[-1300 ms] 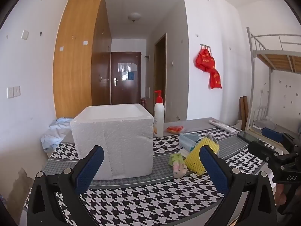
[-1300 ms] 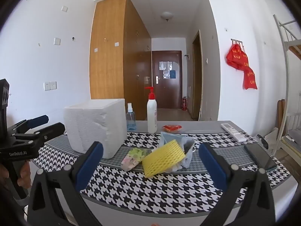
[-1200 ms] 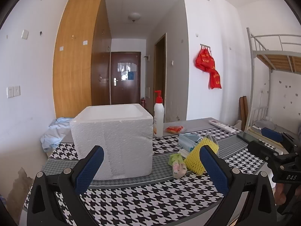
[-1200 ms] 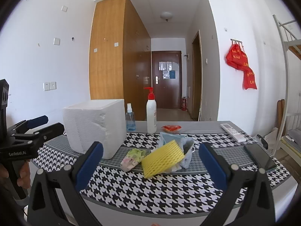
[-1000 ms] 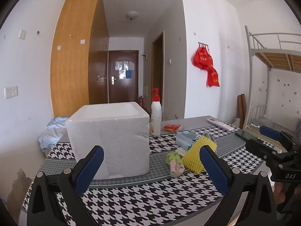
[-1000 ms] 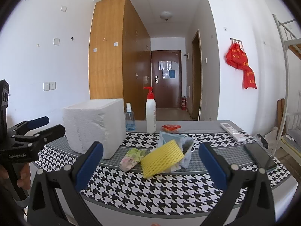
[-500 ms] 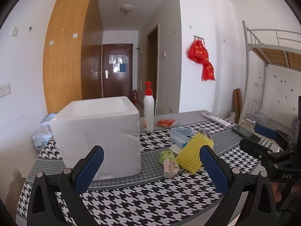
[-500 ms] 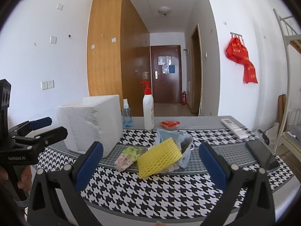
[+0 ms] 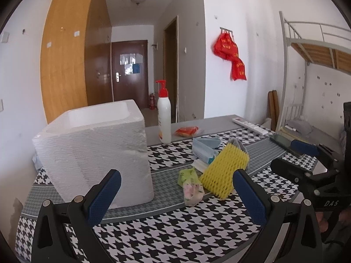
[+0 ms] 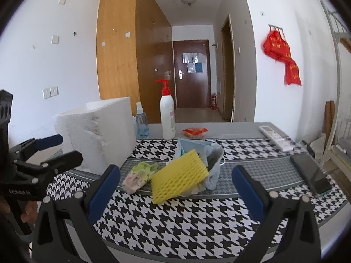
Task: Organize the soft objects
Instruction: 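Move both tools toward the yellow mesh sleeve and green packet, then grasp the green-and-pink packet with the left tool while the right tool grasps the yellow mesh sleeve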
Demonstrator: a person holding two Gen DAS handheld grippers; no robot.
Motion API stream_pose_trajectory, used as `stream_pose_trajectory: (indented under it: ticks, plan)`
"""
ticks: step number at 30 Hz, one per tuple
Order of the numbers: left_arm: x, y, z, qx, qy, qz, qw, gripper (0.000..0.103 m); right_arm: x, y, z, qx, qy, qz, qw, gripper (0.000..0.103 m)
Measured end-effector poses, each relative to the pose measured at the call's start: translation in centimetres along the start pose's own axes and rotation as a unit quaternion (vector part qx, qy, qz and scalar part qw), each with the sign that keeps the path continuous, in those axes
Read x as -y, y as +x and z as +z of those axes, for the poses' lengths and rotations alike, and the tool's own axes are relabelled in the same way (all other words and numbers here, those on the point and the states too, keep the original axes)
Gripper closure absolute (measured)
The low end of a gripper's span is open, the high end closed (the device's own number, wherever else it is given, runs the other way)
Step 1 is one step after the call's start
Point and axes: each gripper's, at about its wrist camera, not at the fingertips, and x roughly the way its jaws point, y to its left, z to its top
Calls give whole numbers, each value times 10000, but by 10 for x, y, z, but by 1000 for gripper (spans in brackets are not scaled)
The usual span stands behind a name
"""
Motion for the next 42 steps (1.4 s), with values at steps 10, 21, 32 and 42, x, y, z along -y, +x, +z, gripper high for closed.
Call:
stream_pose_trajectory:
  ticks: [10, 21, 32, 42]
  plan:
    - [5, 22, -1, -263, -1, -39, 9996, 1, 11, 12, -4, -189, 158, -6, 9997, 0]
    - [15, 48, 1, -617, 129, -124, 9979, 1, 21, 28, -6, -385, 389, -12, 9985, 0]
    - [12, 72, -7, -960, -37, -214, 9951, 1, 22, 47, -8, -592, 411, 13, 9974, 0]
    - [12, 93, -8, -1291, -15, -182, 9915, 3, 27, 56, -8, -703, 450, 65, 9965, 1]
